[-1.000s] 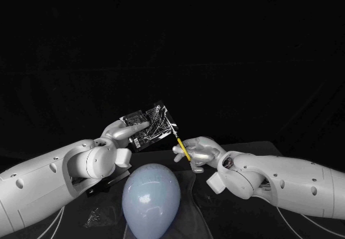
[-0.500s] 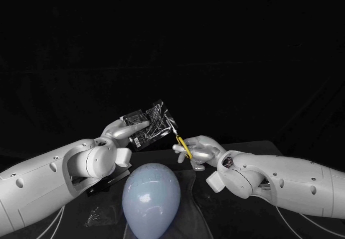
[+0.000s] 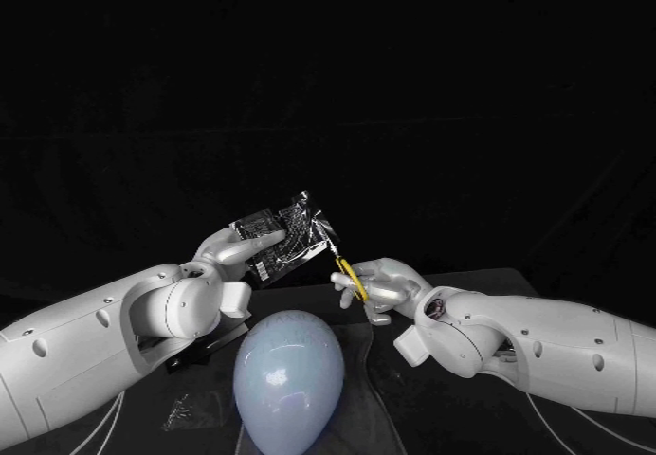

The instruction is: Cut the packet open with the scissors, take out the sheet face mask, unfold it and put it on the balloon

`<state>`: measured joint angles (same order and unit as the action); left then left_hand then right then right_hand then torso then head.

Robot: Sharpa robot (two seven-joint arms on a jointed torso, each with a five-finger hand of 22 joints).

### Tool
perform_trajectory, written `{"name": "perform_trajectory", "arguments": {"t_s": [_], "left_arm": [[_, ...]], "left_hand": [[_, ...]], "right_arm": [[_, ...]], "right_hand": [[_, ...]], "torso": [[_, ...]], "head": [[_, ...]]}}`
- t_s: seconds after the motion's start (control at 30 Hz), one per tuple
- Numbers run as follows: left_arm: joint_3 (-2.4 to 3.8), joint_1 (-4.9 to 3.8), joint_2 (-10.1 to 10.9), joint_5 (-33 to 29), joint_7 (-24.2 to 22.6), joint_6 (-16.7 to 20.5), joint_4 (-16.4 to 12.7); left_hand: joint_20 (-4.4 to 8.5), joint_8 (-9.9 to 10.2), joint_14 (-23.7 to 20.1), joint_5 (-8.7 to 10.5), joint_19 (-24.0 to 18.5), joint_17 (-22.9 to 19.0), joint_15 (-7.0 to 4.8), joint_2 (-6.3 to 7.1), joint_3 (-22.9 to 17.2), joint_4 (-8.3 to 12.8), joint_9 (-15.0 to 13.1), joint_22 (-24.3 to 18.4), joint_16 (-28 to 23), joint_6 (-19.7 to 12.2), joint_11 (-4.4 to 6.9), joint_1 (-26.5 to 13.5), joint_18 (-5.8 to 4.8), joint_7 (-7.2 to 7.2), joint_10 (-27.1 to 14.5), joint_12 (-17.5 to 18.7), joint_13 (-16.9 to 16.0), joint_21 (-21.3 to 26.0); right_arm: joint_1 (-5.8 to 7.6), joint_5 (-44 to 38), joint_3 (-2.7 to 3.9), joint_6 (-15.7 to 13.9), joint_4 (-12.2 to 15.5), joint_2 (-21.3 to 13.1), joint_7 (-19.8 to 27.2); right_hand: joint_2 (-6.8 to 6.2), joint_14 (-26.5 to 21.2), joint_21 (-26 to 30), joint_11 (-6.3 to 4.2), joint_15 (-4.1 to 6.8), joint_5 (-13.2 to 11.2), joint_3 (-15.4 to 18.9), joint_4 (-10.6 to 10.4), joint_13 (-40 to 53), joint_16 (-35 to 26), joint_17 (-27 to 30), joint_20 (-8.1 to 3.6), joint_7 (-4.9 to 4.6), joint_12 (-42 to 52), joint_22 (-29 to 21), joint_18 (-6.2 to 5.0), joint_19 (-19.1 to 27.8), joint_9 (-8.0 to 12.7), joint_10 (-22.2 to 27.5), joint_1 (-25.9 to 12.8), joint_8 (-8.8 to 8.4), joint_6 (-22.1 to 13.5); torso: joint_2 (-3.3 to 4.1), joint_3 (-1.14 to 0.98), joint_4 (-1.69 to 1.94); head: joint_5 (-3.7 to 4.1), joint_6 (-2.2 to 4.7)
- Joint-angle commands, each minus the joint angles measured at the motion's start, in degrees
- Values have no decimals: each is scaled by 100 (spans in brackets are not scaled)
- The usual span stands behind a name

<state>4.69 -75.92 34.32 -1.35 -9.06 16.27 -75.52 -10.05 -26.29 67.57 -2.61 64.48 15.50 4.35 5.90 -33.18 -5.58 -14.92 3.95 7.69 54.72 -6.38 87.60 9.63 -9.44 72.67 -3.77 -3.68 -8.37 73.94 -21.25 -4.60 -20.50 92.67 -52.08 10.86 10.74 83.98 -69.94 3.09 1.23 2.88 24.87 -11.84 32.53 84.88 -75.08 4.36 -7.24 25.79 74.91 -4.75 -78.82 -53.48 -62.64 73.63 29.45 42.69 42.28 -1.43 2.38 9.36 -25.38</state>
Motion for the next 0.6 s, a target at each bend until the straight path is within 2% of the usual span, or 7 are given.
{"name": "perform_trajectory", "arguments": {"t_s": [0.03, 0.1, 0.2, 0.37, 0.6], "left_arm": [[-2, 2, 0, 59, -54, -140, -4], [-2, 2, 6, 73, -56, -142, 0], [-2, 2, 12, 89, -62, -146, 6], [-2, 2, 23, 107, -73, -150, 23], [-3, 2, 27, 145, -72, -170, 22]], "left_hand": [[-13, -26, -23, -16, 3, 12, -3, -67, -19, 39, -604, 3, -32, -3, 11, -8, 87, -38, 32, 18, -2, 26], [-13, -26, -23, -16, 3, 12, -3, -67, -19, 39, -604, 3, -32, -3, 11, -8, 87, -38, 32, 18, -2, 26], [-13, -26, -23, -16, 3, 12, -3, -67, -19, 39, -604, 3, -32, -3, 11, -8, 87, -38, 32, 18, -2, 26], [-13, -26, -23, -16, 3, 12, -3, -67, -19, 39, -604, 3, -32, -3, 11, -8, 87, -38, 32, 18, -2, 26], [-13, -25, -24, -16, 1, 14, -3, -68, -23, 49, -609, 3, -34, -4, 11, -13, 87, -39, 30, 18, -2, 26]], "right_arm": [[11, 8, 17, 140, 17, -27, 89], [11, 7, 17, 146, 32, -54, 91], [12, 7, 16, 136, 45, -94, 86], [13, 5, 16, 144, 73, -177, 65], [14, -9, 16, 151, 91, -204, 43]], "right_hand": [[-190, 283, 106, 173, -152, -13, 167, -1, -260, -40, 46, 128, -178, -432, 394, 1, 65, 103, 333, -44, -314, -217], [-236, 254, 201, 282, -251, -16, 169, 21, -530, -60, 107, 238, -295, -761, 346, -23, 130, 172, 504, -76, -545, -313], [-273, 214, 333, 411, -355, -8, 166, 51, -846, -88, 194, 351, -406, -1076, 275, -62, 218, 260, 666, -105, -820, -466], [-343, 165, 514, 488, -438, -10, 169, 58, -1117, -128, 310, 434, -501, -1273, 171, -110, 334, 341, 789, -160, -981, -582], [-364, 143, 585, 514, -458, -10, 167, 55, -1209, -147, 364, 459, -525, -1327, 129, -126, 379, 366, 833, -178, -1015, -613]], "torso": [[1, -2, 0], [1, -3, 1], [-1, -2, -1], [-4, -3, -5], [-1, -4, -1]], "head": [[-13, -3], [-13, -4], [-8, -15], [-7, -14], [1, -10]]}}
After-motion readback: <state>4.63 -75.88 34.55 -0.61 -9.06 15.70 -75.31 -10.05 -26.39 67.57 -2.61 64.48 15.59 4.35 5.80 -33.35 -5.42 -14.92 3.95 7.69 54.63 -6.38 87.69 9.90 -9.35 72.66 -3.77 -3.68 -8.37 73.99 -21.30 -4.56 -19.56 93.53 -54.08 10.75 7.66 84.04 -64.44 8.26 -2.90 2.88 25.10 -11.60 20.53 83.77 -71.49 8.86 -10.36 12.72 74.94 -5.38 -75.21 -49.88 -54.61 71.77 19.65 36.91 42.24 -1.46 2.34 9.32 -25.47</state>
